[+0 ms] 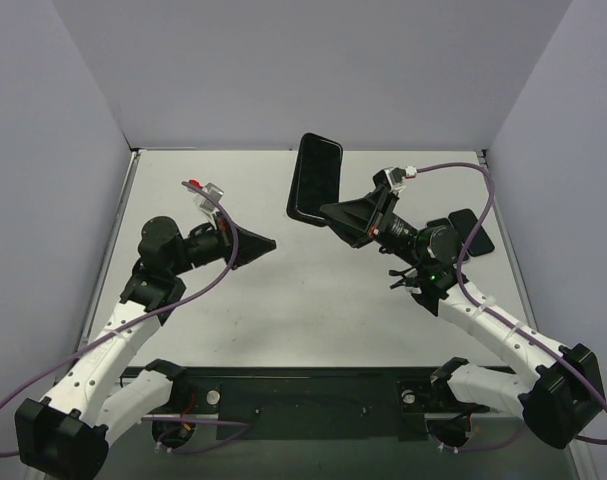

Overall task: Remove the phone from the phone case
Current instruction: Remove the phone case from the phone.

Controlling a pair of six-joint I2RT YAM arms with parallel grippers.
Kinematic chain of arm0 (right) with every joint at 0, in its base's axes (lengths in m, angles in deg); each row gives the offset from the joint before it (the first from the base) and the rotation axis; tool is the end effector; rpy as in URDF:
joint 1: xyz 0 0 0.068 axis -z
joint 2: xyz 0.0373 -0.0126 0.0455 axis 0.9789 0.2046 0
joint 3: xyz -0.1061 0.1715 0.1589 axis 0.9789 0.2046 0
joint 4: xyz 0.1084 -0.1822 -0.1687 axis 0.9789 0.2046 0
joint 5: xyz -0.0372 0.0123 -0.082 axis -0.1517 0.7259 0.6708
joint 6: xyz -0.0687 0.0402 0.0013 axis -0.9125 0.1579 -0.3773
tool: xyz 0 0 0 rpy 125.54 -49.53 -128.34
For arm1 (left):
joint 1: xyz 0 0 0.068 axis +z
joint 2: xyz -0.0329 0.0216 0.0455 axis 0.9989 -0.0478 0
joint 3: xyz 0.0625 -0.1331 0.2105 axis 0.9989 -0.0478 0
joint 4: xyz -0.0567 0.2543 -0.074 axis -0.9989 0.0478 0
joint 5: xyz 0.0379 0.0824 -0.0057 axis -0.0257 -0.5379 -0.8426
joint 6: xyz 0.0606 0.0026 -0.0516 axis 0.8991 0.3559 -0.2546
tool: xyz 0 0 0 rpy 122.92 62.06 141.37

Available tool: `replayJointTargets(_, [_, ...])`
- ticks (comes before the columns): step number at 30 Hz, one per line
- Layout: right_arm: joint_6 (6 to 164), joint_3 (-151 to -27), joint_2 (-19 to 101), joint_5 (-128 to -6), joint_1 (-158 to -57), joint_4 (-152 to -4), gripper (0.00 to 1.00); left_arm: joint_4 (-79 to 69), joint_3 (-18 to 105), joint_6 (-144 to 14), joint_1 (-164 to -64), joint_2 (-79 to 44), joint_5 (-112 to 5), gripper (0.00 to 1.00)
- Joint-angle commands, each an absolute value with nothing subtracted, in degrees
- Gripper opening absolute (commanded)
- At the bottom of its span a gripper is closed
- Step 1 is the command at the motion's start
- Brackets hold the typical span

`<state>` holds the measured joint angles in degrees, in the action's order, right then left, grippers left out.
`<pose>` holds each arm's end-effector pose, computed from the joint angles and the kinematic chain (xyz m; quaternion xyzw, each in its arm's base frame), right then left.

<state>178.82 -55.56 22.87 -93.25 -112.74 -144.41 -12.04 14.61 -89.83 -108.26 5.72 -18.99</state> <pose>0.1921 0.1787 0.3924 -0.0262 0.4536 0.8592 0.2352 0.2217 -0.1350 0.3274 0.1665 0.6882 -0.5424 0.4521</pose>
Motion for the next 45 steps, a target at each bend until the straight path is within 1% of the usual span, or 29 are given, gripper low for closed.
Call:
replayJointTargets(1, [174.7, -57.55, 19.97, -93.52, -112.82, -150.01, 0.0, -23.45, 12.75, -96.86, -108.27, 7.75, -14.06, 0.21])
replayJointTargets(2, [174.07, -57.46, 19.79, -93.7, -112.82, -149.74, 0.0, -26.98, 10.91, -102.11, -108.35, 8.37, -13.88, 0.29])
replayJointTargets(3, [174.07, -57.55, 20.05, -93.79, -112.82, -149.91, 0.0, -31.98, 10.29, -104.07, -108.36, 9.42, -14.14, 0.44])
replayJointTargets(4, [174.07, -57.46, 20.14, -94.13, -112.82, -150.44, 0.0, -35.07, 9.41, -108.27, -108.44, 10.04, -14.84, 0.48])
replayJointTargets(5, [174.07, -57.64, 20.49, -94.49, -112.82, -150.7, 0.0, -36.23, 9.14, -109.97, -108.44, 10.74, -16.06, 0.66])
replayJointTargets(7, [174.24, -57.81, 21.28, -95.19, -112.82, -151.58, 0.0, -38.61, 9.48, -116.98, -108.79, 11.45, -18.26, 0.76])
replayJointTargets(10, [174.24, -57.73, 22.16, -95.72, -112.91, -152.55, 0.0, -40.28, 11.51, -122.71, -109.85, 10.67, -20.81, 0.79])
replayJointTargets(12, [174.07, -57.64, 22.68, -95.98, -113.0, -152.9, 0.0, -42.12, 13.44, -125.27, -110.99, 9.35, -21.87, 0.79])
replayJointTargets(13, [174.07, -57.73, 22.86, -95.98, -113.0, -153.08, 0.0, -42.31, 14.14, -125.45, -112.12, 8.82, -22.74, 0.76])
replayJointTargets(14, [173.98, -57.64, 23.21, -95.98, -113.17, -153.25, 0.0, -41.79, 14.76, -125.1, -112.66, 8.47, -23.28, 0.7])
replayJointTargets(16, [173.98, -57.73, 23.74, -96.16, -113.44, -154.13, 0.0, -41.09, 15.55, -123.35, -114.24, 7.85, -24.33, 0.67])
replayJointTargets(17, [173.98, -57.73, 23.83, -95.99, -113.44, -154.39, 0.0, -40.99, 15.82, -123.08, -114.77, 7.59, -25.03, 0.67])
replayJointTargets(19, [173.63, -57.64, 24.18, -96.16, -113.79, -154.31, 0.0, -42.04, 15.73, -123.17, -115.82, 7.06, -25.91, 0.71])
replayJointTargets(20, [173.63, -57.47, 24.36, -96.16, -113.97, -154.31, 0.0, -42.92, 15.82, -123.08, -116.17, 7.06, -26.18, 0.75])
replayJointTargets(23, [173.63, -57.37, 24.45, -96.25, -114.14, -154.75, 0.0, -40.56, 17.31, -120.19, -117.49, 6.79, -27.76, 0.77])
replayJointTargets(25, [173.54, -57.38, 24.36, -96.42, -114.23, -154.66, 0.0, -38.1, 18.01, -118.87, -117.76, 6.62, -28.73, 0.74])
replayJointTargets(26, [173.54, -57.46, 24.18, -96.42, -114.23, -154.66, 0.0, -37.66, 18.1, -118.69, -117.85, 6.53, -29.17, 0.7])
replayJointTargets(29, [173.62, -57.38, 24.27, -96.51, -114.41, -154.75, 0.0, -37.56, 17.84, -118.86, -117.85, 6.09, -30.22, 0.63])
replayJointTargets(36, [173.45, -56.85, 23.83, -96.34, -115.02, -155.1, 0.0, -35.37, 19.51, -117.54, -117.76, 4.6, -31.37, 0.53])
replayJointTargets(40, [173.36, -56.67, 23.83, -96.34, -115.28, -155.19, 0.0, -35.11, 20.04, -117.02, -117.76, 4.42, -31.81, 0.45])
replayJointTargets(43, [172.84, -56.58, 23.83, -96.16, -115.64, -154.93, 0.0, -33.0, 21.09, -115.96, -117.76, 4.42, -32.16, 0.43])
replayJointTargets(45, [172.13, -56.58, 23.92, -96.25, -115.99, -154.05, 0.0, -31.77, 21.79, -114.91, -117.76, 4.42, -32.33, 0.39])
